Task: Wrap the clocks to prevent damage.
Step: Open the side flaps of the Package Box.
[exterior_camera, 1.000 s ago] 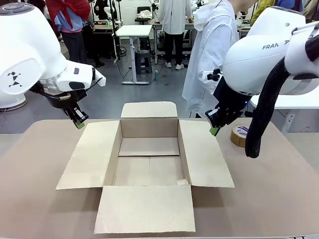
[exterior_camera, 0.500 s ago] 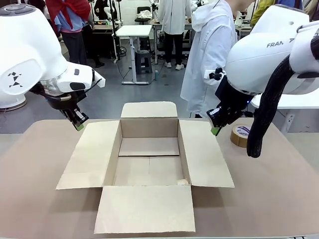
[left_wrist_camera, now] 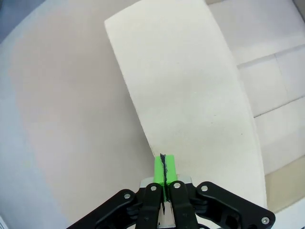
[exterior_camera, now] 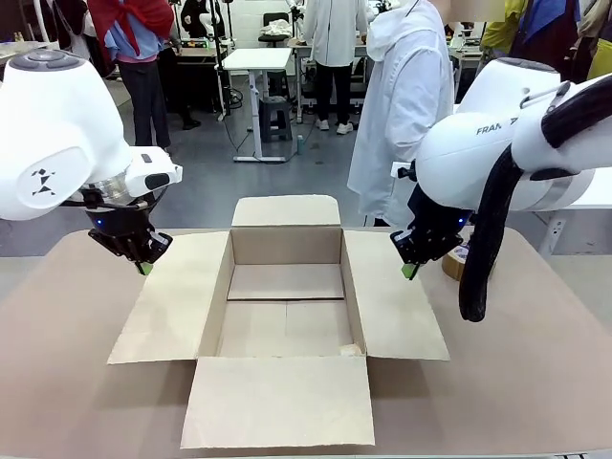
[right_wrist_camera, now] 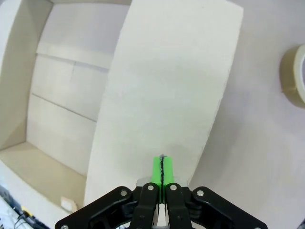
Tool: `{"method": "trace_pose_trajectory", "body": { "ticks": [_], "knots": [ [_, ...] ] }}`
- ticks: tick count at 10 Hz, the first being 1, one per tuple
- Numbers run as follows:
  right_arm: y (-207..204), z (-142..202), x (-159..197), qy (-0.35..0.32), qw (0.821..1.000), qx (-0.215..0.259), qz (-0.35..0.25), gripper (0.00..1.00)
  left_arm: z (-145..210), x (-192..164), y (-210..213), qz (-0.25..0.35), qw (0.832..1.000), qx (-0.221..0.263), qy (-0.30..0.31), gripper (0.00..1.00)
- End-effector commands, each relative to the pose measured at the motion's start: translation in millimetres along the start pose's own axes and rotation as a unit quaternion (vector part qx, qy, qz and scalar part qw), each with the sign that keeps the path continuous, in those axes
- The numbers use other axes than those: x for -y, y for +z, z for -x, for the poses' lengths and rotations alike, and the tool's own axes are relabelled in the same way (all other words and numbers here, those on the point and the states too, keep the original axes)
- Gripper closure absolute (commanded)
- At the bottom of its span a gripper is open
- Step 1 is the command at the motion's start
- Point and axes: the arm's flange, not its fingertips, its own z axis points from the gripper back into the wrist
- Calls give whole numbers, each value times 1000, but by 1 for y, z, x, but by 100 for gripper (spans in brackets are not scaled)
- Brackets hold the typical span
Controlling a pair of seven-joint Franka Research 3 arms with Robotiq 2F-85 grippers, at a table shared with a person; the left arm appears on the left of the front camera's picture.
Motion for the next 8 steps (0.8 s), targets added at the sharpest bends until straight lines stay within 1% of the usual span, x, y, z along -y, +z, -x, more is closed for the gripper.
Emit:
{"method": "trace_pose_trajectory", "body": {
  "ticks": [1,3,7,8],
  "knots": [
    [-21,-3,-2,-22,999,-4,35,99,3,8,-17,-8,1000,2,28,99],
    [-37,-6,-1,-35,998,9,43,99,6,12,-32,1,999,-7,34,99],
    [-64,-9,-4,-36,998,-14,44,99,15,14,-63,-10,999,-21,43,99],
    [-71,-9,-4,-38,998,-24,41,99,17,15,-72,-7,999,-12,36,99]
  ]
}}
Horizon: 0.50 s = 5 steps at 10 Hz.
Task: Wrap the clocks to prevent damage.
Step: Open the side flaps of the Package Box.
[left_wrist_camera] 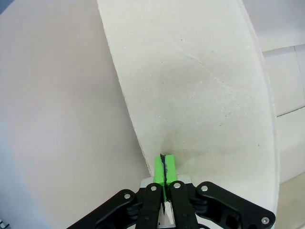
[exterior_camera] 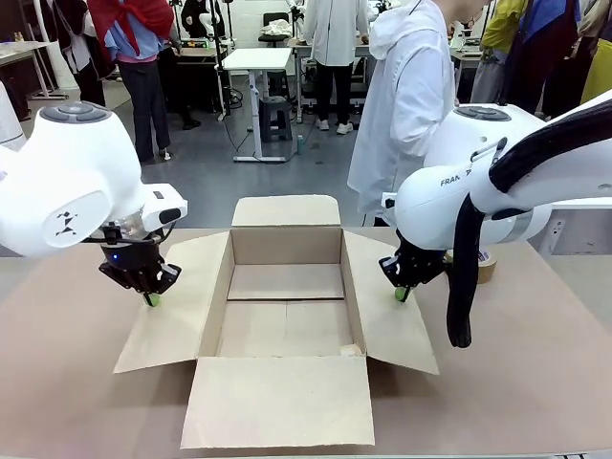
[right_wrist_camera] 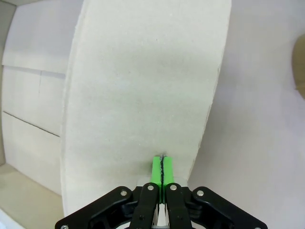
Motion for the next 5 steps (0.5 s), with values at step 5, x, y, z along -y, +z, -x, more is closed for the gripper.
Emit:
{"method": "trace_pose_trajectory", "body": {
  "ticks": [5],
  "knots": [
    [-10,0,0,-1,1000,-11,-1,99,0,2,-13,8,1000,11,-2,99]
  ]
}}
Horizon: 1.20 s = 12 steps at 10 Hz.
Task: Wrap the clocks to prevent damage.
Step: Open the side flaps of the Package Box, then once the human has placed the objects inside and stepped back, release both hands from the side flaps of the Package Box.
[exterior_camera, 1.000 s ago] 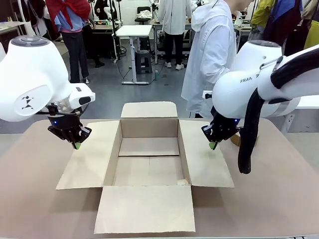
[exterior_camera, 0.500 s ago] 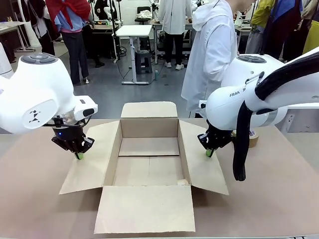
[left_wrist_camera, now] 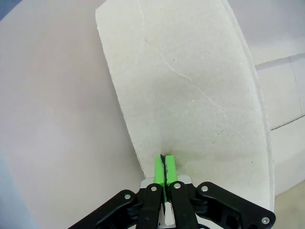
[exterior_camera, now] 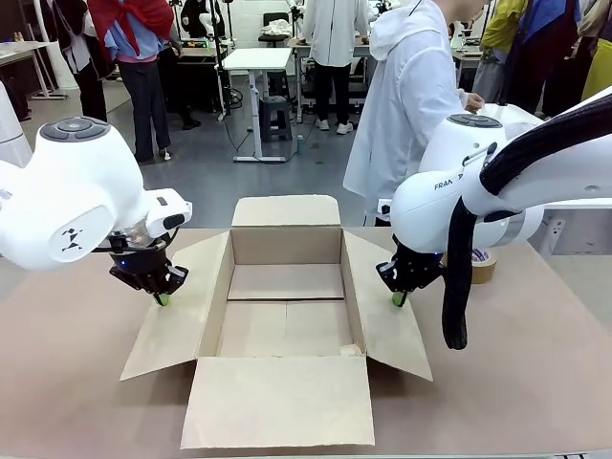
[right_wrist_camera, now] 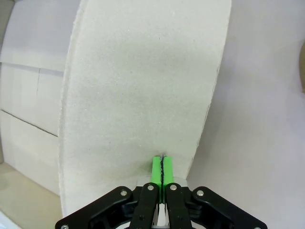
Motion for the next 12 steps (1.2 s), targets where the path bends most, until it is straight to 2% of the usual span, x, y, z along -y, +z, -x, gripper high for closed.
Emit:
{"method": "trace_pose_trajectory", "body": {
  "ticks": [1,12],
  "knots": [
    [-3,2,3,-7,1000,-4,1,99,5,-1,-4,-6,1000,-18,0,99],
    [-3,2,3,-7,1000,-4,1,99,5,-1,-4,-6,1000,-18,0,99]
  ]
}}
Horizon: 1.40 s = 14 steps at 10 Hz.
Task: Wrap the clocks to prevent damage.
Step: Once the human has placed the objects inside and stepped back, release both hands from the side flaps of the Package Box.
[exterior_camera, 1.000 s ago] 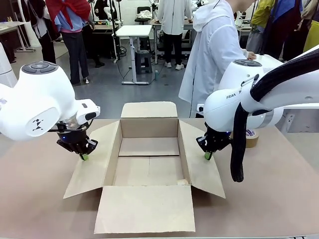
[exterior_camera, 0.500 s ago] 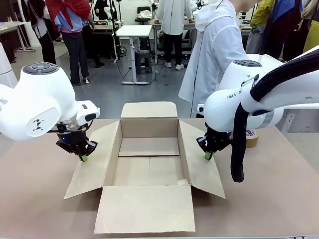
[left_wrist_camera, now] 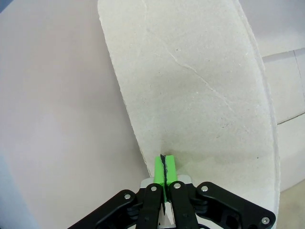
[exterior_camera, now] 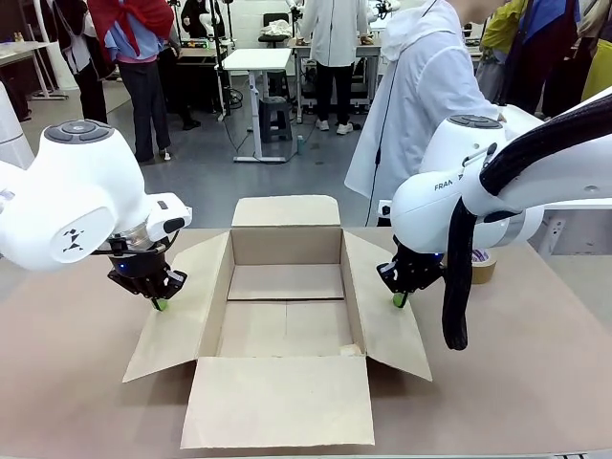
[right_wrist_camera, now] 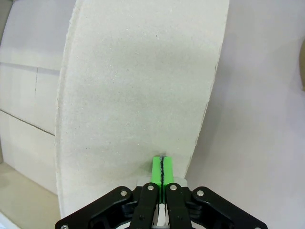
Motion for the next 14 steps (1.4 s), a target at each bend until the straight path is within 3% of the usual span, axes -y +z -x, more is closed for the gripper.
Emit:
{"method": "trace_pose_trajectory", "body": {
  "ticks": [1,14],
  "knots": [
    [-2,1,1,-5,1000,-2,1,99,2,0,0,-2,1000,-4,0,99],
    [-2,1,1,-5,1000,-2,1,99,2,0,0,-2,1000,-4,0,99]
  ]
}}
